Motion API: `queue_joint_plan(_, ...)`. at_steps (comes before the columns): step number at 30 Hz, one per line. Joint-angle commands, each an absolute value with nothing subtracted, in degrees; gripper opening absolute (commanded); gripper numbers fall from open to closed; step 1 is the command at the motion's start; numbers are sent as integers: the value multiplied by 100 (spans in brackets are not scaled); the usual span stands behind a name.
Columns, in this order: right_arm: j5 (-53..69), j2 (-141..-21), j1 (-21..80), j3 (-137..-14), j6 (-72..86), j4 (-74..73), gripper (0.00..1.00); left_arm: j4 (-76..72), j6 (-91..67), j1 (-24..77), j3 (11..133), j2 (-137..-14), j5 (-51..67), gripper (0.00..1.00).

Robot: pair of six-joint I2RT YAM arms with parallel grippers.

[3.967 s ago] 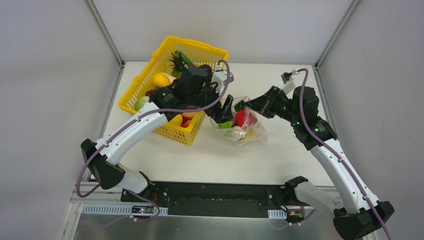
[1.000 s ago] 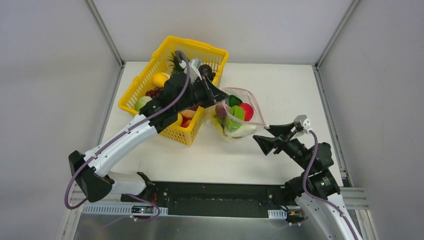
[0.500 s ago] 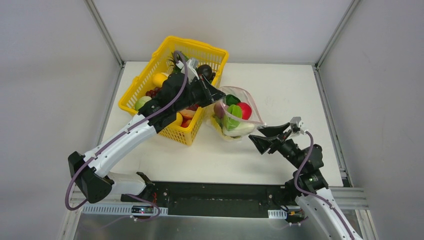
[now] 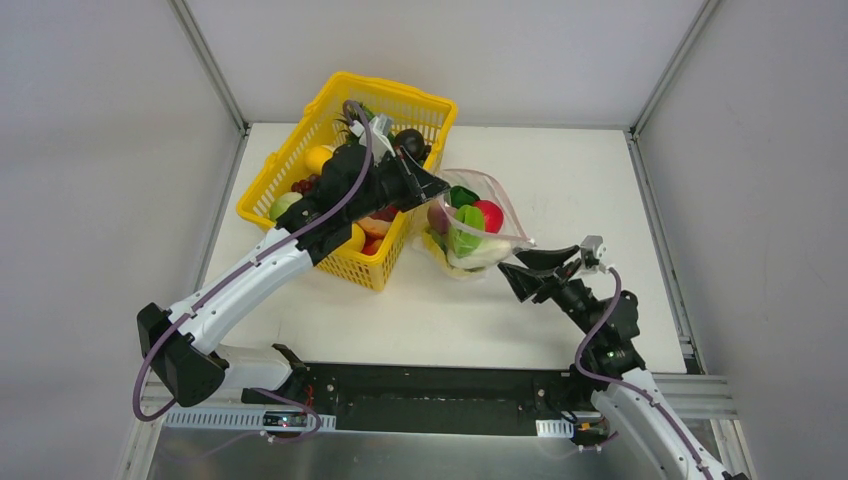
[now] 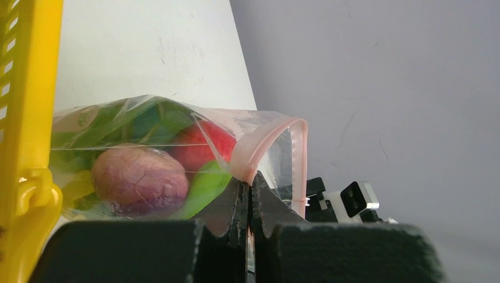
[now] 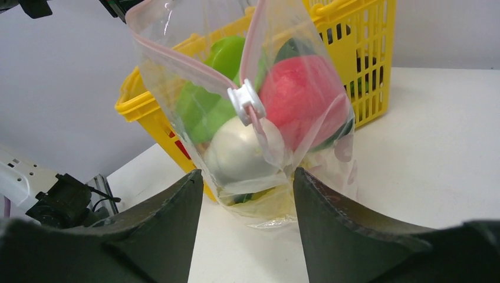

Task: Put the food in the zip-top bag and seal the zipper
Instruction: Zip the zipper food storage bag at the center of the board.

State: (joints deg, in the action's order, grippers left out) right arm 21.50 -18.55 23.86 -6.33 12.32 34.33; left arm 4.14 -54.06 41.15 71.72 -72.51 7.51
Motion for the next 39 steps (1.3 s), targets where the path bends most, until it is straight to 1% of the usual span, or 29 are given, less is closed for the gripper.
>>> queue_joint_plan(1, 2312, -2079, 2383, -968, 1104, 4025, 60, -357, -5550, 4043, 7243, -7105, 983, 0)
queue_joint_plan(4, 2408, -2344, 2382, -1071, 1116, 4141, 55, -382, -5568, 4039, 7225, -7105, 1005, 0)
queue_joint_plan(9, 2428, -2586, 2388, -1213, 1257, 4538, 53, -394, -5581, 4033, 7199, -7111, 1070, 0)
queue_joint_plan(14, 2660, -2798, 2374, -1267, 1221, 4559, 39, -402, -5590, 4021, 7156, -7066, 1000, 0)
queue_joint_plan(15, 2707, -2817, 2380, -1275, 1240, 4561, 38, -402, -5583, 4025, 7147, -7059, 998, 0)
queue_joint_plan(17, 2657, -2787, 2375, -1232, 1422, 4670, 41, -404, -5581, 4018, 7133, -7045, 994, 0)
queue_joint_plan(19, 2387, -2689, 2379, -1118, 1643, 4911, 56, -411, -5581, 4017, 7112, -7032, 968, 0)
queue_joint_plan(20, 2322, -2644, 2375, -1087, 1675, 4973, 59, -419, -5581, 4012, 7103, -7024, 956, 0)
queue_joint_plan(23, 2169, -2615, 2374, -1073, 1718, 4986, 59, -431, -5594, 4008, 7085, -7020, 950, 0)
queue_joint_plan(25, 2216, -2698, 2375, -1081, 1739, 5037, 54, -447, -5606, 4008, 7063, -7007, 943, 0)
queue_joint_plan(28, 2214, -2828, 2374, -1013, 1865, 5237, 50, -466, -5616, 3992, 7033, -6990, 935, 0)
queue_joint_plan(30, 2151, -2873, 2380, -945, 1959, 5457, 43, -465, -5625, 3984, 7019, -6973, 933, 0)
queue_joint_plan(31, 2094, -2900, 2374, -941, 1972, 5469, 42, -466, -5625, 3980, 7014, -6964, 932, 0)
queue_joint_plan(34, 1722, -2894, 2378, -888, 2022, 5467, 55, -470, -5626, 3968, 7005, -6945, 941, 0)
queue_joint_plan(39, 1601, -2761, 2378, -869, 1779, 5193, 61, -489, -5629, 3955, 6974, -6917, 928, 0)
